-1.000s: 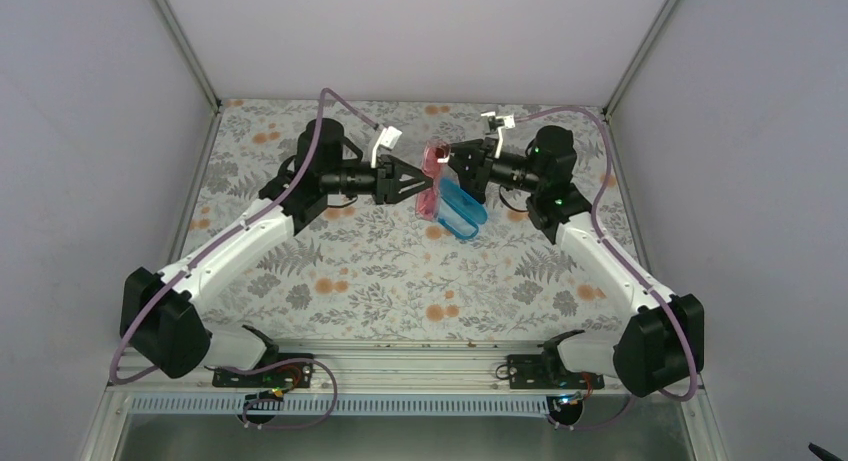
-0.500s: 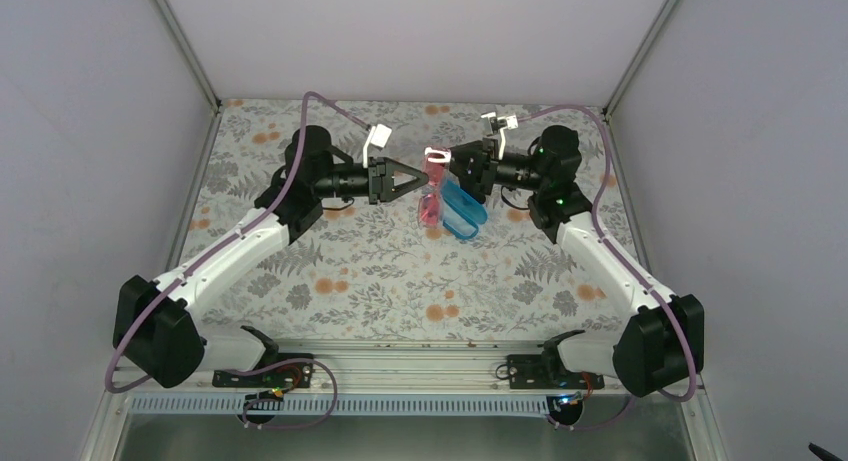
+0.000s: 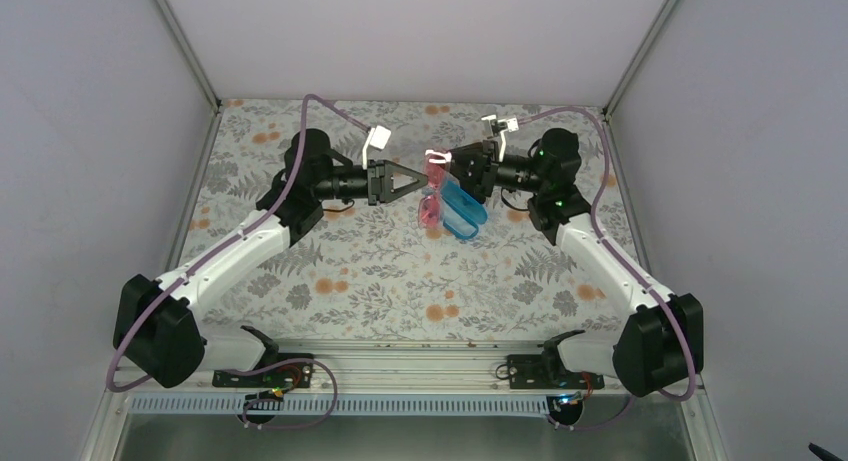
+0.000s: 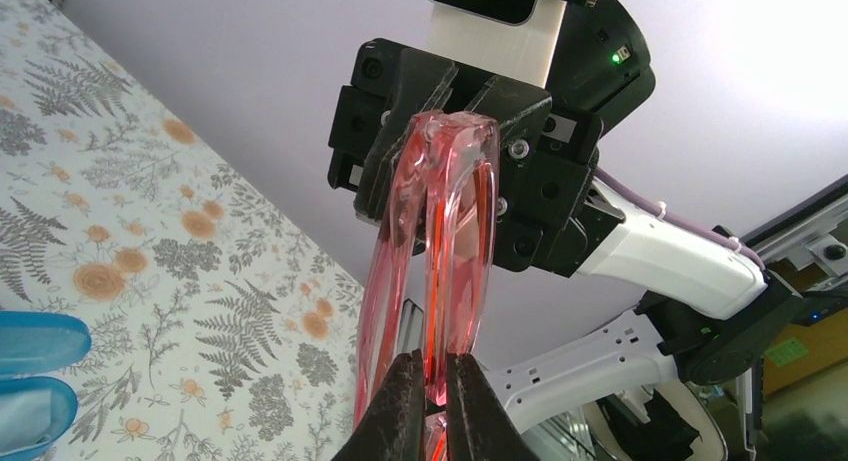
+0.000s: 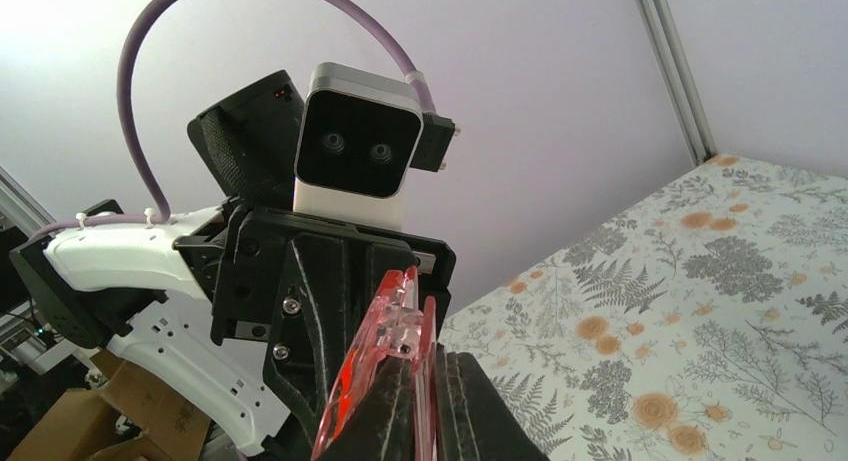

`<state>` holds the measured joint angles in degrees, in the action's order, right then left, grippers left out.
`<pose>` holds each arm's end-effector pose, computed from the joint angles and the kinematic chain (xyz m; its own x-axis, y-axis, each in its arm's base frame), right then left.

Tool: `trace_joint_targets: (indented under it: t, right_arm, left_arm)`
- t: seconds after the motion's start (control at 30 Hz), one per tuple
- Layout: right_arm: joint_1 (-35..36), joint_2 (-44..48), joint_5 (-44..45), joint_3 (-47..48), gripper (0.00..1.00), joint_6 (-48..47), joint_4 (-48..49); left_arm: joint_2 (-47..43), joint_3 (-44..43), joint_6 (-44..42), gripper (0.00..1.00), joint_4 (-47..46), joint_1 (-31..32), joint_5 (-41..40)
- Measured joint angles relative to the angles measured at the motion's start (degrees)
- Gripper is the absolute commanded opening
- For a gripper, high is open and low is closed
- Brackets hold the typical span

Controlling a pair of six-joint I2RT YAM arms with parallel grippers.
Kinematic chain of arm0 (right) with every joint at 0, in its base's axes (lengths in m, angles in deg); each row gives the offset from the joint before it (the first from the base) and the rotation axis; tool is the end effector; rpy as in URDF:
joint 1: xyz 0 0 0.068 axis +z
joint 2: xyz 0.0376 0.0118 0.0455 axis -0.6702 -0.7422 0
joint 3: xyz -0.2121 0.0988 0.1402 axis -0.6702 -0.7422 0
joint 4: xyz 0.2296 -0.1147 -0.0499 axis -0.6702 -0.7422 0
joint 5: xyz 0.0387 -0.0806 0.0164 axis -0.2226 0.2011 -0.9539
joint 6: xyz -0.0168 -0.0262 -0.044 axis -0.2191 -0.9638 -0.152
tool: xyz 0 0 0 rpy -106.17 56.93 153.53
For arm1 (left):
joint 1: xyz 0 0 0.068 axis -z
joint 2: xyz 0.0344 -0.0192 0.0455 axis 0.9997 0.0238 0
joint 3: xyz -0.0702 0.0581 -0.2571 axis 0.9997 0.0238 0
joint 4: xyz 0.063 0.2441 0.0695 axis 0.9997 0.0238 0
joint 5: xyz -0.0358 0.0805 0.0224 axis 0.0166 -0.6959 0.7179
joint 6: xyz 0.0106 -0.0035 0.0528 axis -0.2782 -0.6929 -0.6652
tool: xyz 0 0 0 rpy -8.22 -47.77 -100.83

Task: Organize the sunglasses
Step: Place the sunglasses in the sunglasses case.

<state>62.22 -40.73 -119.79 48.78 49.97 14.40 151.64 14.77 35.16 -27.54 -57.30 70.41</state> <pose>0.2571 0.1272 0.3589 -0.4686 0.1172 -0.8756 -0.8678 0.1247 0.4810 0.2395 -0.1792 0.3526 -0.7194 -0.0457 -0.6931 0.6883 0.0869 -0.7202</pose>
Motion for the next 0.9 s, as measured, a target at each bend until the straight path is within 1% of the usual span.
trace_joint_targets:
  t: [0.03, 0.13, 0.23, 0.3, 0.43, 0.5, 0.53, 0.57, 0.63, 0.7, 0.73, 0.77, 0.9]
  right_arm:
    - [0.0, 0.0, -0.1, -0.2, 0.04, 0.0, 0.2]
    - [0.0, 0.0, -0.3, -0.5, 0.04, 0.4, 0.6]
    - [0.0, 0.0, -1.0, -0.7, 0.04, 1.3, 1.6]
    - [0.0, 0.0, -1.6, -1.0, 0.04, 1.9, 2.1]
    - [0.0, 0.0, -2.4, -1.2, 0.04, 2.6, 2.7]
    - [0.0, 0.1, -2.6, -1.2, 0.04, 2.8, 3.1]
    - [0.0, 0.1, -2.7, -1.2, 0.06, 2.8, 3.1]
    - [0.0, 0.1, -2.8, -1.2, 0.15, 2.8, 3.2]
    - [0.0, 0.1, -2.7, -1.2, 0.39, 2.8, 3.0]
    - [0.0, 0.1, -1.5, -1.3, 0.56, 2.2, 1.1]
    - [-0.1, 0.1, -1.4, -1.3, 0.61, 2.1, 0.8]
    - [-0.2, 0.3, -0.4, -1.5, 0.63, 1.7, -0.4]
    - [-0.8, 3.3, 4.9, -5.0, 0.67, -0.9, -5.6]
  left_arm:
    - [0.0, 0.3, 0.3, 0.03, -0.3, 0.0, 0.0]
    - [0.0, 0.8, 1.1, 0.13, -1.5, 0.0, 0.6]
    - [0.1, 0.9, 2.8, 0.16, -3.8, 0.0, 1.5]
    - [0.2, 1.2, 4.0, 0.15, -6.1, -0.1, 2.0]
    - [0.3, 1.7, 5.7, 0.03, -8.6, -0.1, 2.4]
    - [0.3, 1.9, 6.3, 0.02, -9.0, -0.1, 2.6]
    - [0.4, 2.0, 6.5, 0.02, -9.4, -0.1, 2.8]
    - [0.4, 2.2, 6.6, 0.02, -9.7, -0.1, 2.8]
    - [0.4, 2.4, 6.7, 0.02, -10.2, -0.1, 2.9]
    - [0.4, 2.5, 6.7, 0.02, -10.8, -0.1, 2.9]
    - [0.4, 2.5, 6.7, 0.02, -11.1, -0.1, 2.8]
    - [0.4, 2.5, 6.6, 0.02, -11.1, -0.1, 2.7]
    - [0.4, 2.7, 6.3, 0.02, -10.0, -0.3, -0.3]
